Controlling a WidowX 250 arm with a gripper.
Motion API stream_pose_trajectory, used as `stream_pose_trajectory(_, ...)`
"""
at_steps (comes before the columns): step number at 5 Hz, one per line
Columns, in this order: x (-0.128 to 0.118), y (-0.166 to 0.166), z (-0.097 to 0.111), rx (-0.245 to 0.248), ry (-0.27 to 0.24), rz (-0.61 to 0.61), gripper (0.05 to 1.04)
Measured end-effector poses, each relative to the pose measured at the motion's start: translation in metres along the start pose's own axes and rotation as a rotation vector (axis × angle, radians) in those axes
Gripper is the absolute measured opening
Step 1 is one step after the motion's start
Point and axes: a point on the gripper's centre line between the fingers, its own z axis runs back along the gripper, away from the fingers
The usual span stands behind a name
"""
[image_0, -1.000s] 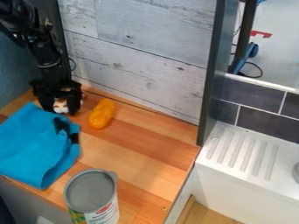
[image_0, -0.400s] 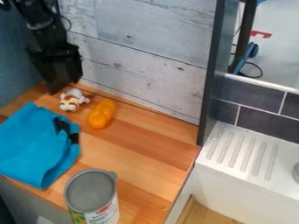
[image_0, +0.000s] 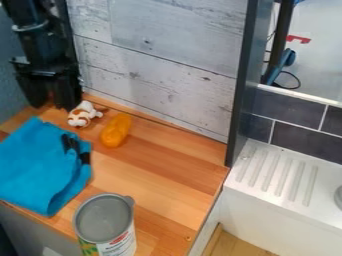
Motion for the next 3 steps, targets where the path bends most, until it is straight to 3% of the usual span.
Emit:
stream_pose_trajectory(1, -0.029, -0.02, -0.016, -0.06, 0.109, -0.128, 1.001)
stream_pose_trajectory(2, -0.049, -0.027, -0.004, -0.045, 0.08, -0.182, 1.001)
stream_pose_trajectory(3, -0.059, -0.031, 0.011, 0.029, 0.036, -0.226, 1.001)
